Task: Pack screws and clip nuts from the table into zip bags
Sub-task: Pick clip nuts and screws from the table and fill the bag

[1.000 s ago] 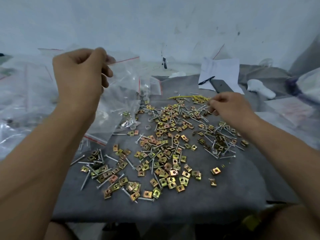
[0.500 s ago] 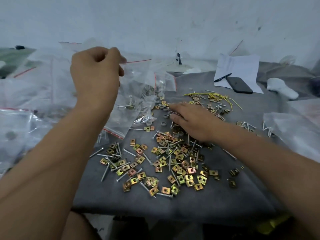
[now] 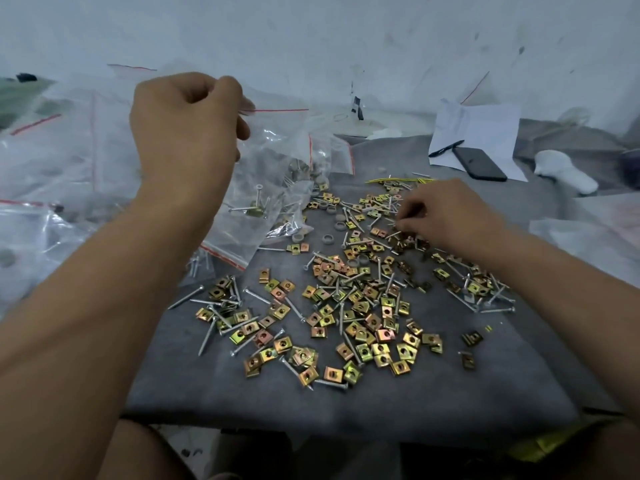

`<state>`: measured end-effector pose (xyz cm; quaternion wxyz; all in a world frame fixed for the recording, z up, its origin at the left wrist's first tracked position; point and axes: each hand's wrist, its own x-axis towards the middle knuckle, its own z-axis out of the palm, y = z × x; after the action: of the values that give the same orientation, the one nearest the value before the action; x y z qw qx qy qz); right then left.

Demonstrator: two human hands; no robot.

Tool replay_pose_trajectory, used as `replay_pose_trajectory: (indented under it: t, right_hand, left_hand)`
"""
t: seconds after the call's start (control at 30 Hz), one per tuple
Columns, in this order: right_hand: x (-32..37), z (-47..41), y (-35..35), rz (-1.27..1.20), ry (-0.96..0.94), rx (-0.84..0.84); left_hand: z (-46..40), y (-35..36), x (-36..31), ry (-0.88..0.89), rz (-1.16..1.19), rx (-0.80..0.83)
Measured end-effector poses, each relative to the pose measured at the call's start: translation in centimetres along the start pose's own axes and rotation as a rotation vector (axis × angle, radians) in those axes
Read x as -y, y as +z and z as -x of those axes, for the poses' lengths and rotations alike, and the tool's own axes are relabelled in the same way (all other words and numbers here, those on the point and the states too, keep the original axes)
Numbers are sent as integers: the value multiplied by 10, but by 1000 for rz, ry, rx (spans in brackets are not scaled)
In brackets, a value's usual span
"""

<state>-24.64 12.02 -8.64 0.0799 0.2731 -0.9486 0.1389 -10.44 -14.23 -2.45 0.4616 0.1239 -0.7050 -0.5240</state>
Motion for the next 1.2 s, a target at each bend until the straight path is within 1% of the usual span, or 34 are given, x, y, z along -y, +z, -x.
replay_pose_trajectory:
  t: [0.03, 0.1, 0.17, 0.2, 0.27, 0.3, 0.37, 0.4, 0.43, 0.57, 0.6, 0.67, 0.8, 0.87, 0.97, 1.03, 1.13, 1.2]
  right_hand:
    - [-5, 2, -3, 65, 31, 0]
    - [-7, 6, -4, 160, 55, -54]
    - [6, 8, -2, 82, -35, -126]
    - [15, 9, 0, 29, -115, -119]
    - [30, 8, 7, 10, -241, 10]
    - [36, 7, 10, 21, -258, 99]
    - [43, 8, 18, 19, -221, 265]
    - [42, 9, 20, 18, -193, 315]
    - [41, 9, 21, 42, -169, 331]
    - [29, 8, 11, 338, -52, 238]
    - [27, 8, 10, 372, -36, 210]
    - [27, 8, 12, 313, -31, 134]
    - [42, 1, 18, -29, -134, -24]
    - [51, -5, 21, -127, -193, -51]
    - [58, -14, 29, -72, -280, 38]
    - [60, -18, 32, -20, -299, 77]
    - [57, -19, 31, -36, -276, 59]
    - [56, -17, 30, -99, -242, 43]
  left_hand:
    - [0, 1, 0, 0, 1, 3]
    - [0, 1, 0, 1, -3, 6]
    - [0, 2, 0, 2, -6, 10]
    - [1, 3, 0, 0, -7, 14]
    - [3, 5, 1, -3, -10, 22]
    - [3, 6, 1, -1, -8, 27]
    - [5, 7, 1, 2, -9, 41]
    - [4, 7, 1, 2, -11, 46]
    - [4, 7, 1, -2, -10, 49]
    - [2, 6, 3, -40, 5, 54]
    - [2, 6, 3, -41, 8, 54]
    - [2, 6, 2, -31, 11, 43]
    - [1, 8, -1, -23, 30, 1]
    - [2, 10, -1, -16, 21, 3]
    - [3, 12, 1, -9, 11, 15]
    - [3, 11, 2, -10, 0, 19]
    - [4, 11, 2, -24, -5, 20]
    - [5, 11, 1, -28, -12, 22]
